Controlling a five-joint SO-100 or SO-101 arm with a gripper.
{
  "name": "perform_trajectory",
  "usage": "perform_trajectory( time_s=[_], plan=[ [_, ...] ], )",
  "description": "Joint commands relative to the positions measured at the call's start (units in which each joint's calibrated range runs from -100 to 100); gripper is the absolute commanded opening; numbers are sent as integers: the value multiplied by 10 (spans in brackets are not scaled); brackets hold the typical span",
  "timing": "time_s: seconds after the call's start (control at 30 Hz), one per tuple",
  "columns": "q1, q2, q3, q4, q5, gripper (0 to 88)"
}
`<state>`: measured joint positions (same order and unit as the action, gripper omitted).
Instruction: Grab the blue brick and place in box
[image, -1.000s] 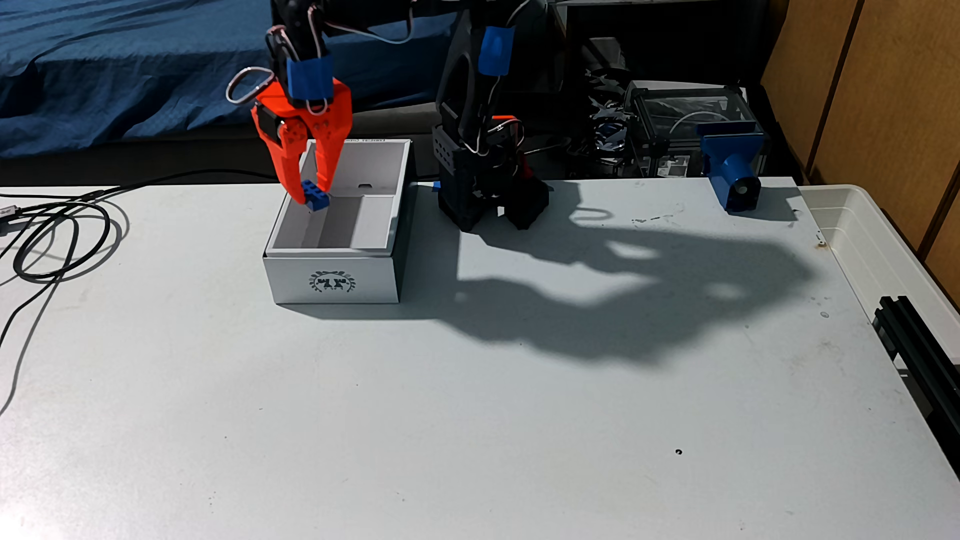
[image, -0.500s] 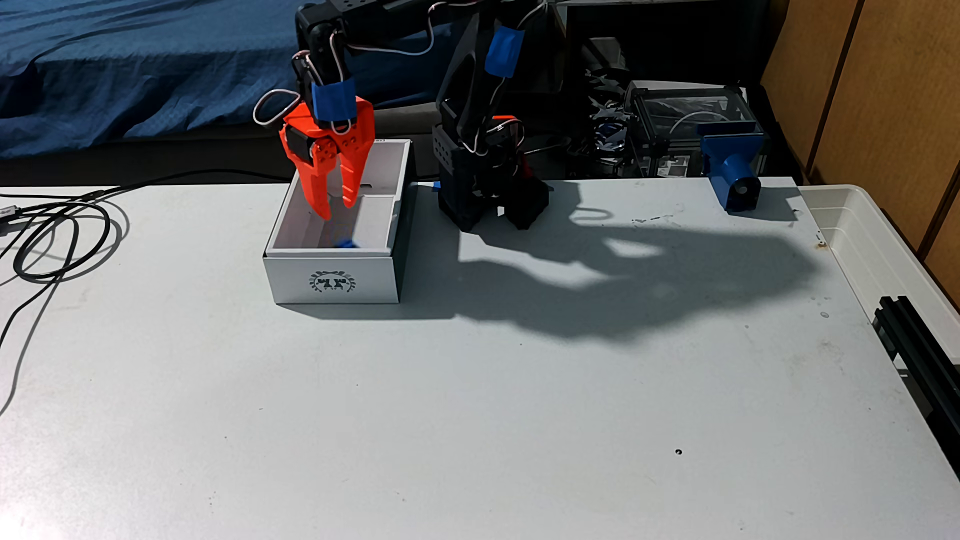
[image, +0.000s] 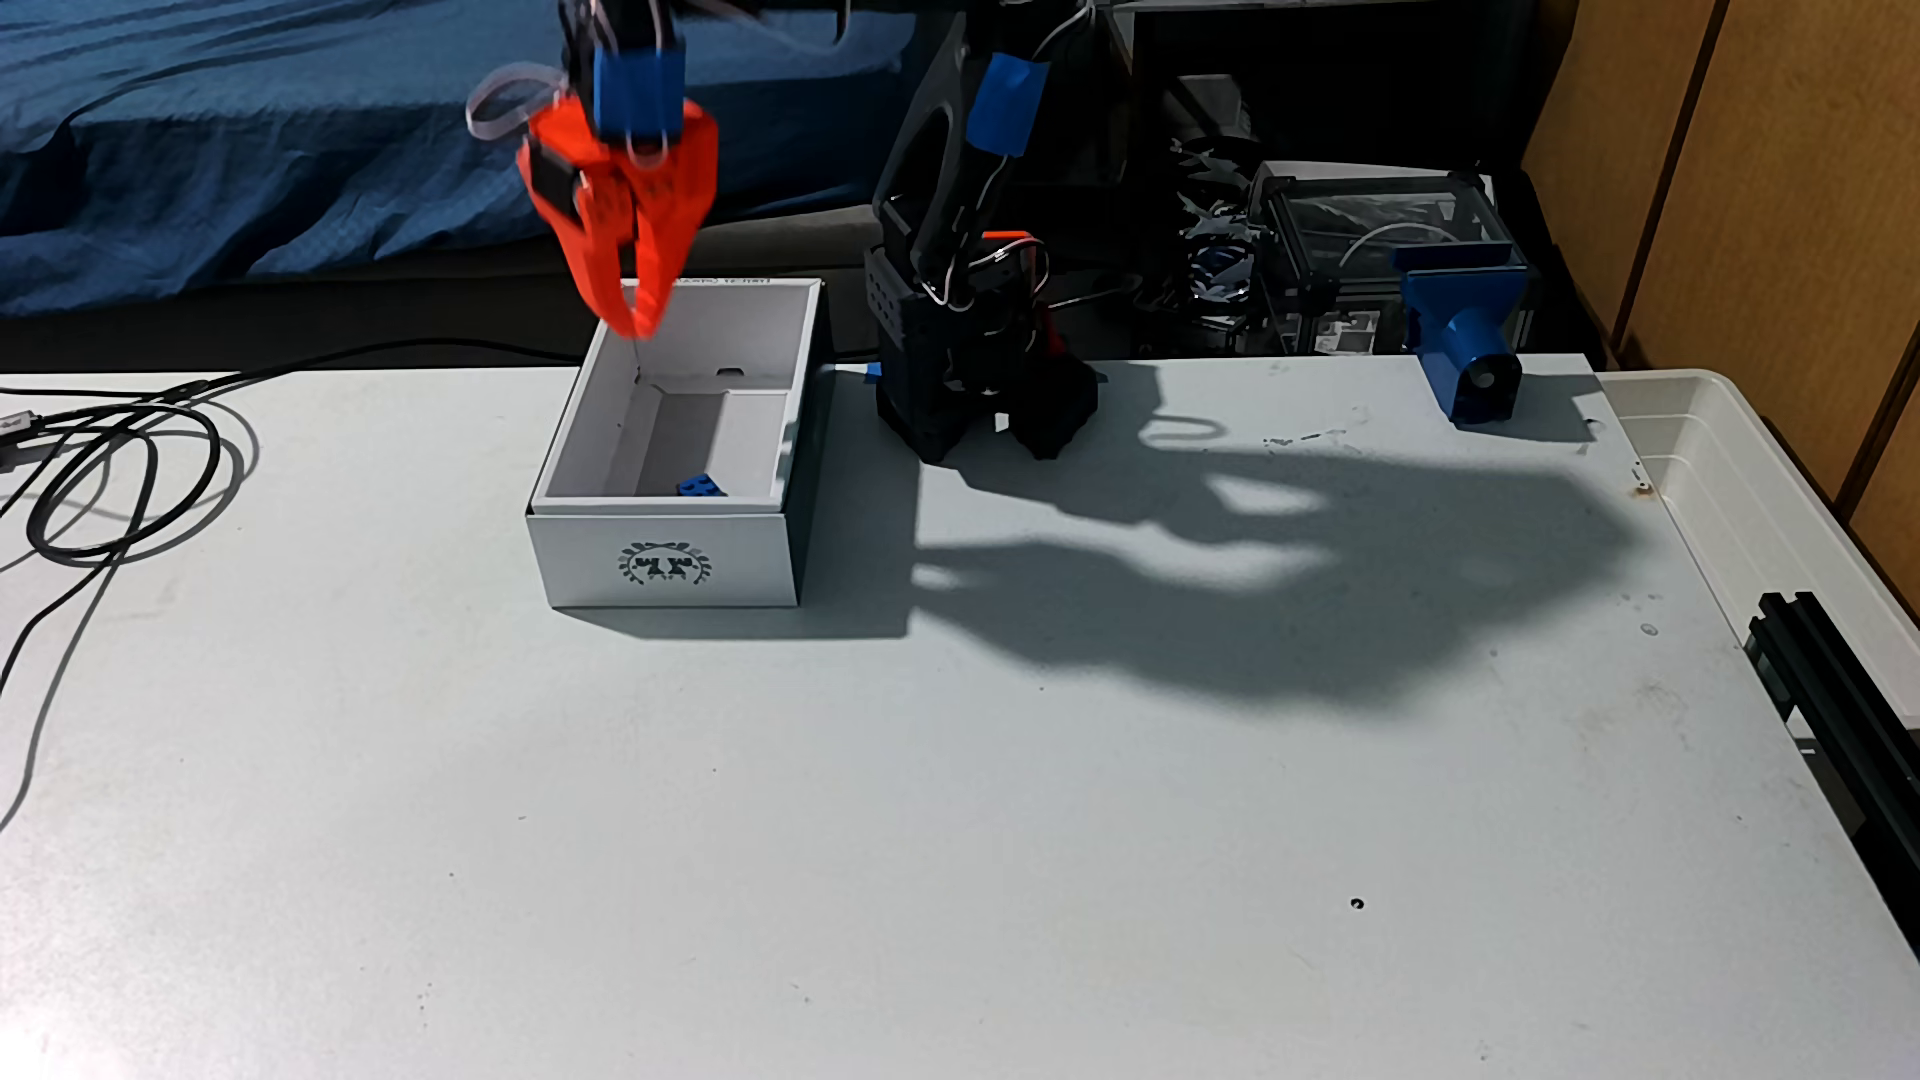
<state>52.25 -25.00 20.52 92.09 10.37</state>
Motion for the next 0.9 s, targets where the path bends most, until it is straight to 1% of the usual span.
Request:
perform_trajectory(
  time_s=[0.0, 0.13, 0.37, 0.47, 0.53, 0.7, 0.87],
  plan=[
    [-51, -13, -75, 23, -34, 8],
    [-144, -14, -79, 9, -83, 10],
    [-274, -17, -73, -78, -159, 11],
    [-312, -51, -44, -144, -181, 11],
    [-335, -95, 10, -210, -189, 11],
    [-390, -243, 200, -372, -190, 12],
    [-457, -395, 381, -470, -188, 13]
  ],
)
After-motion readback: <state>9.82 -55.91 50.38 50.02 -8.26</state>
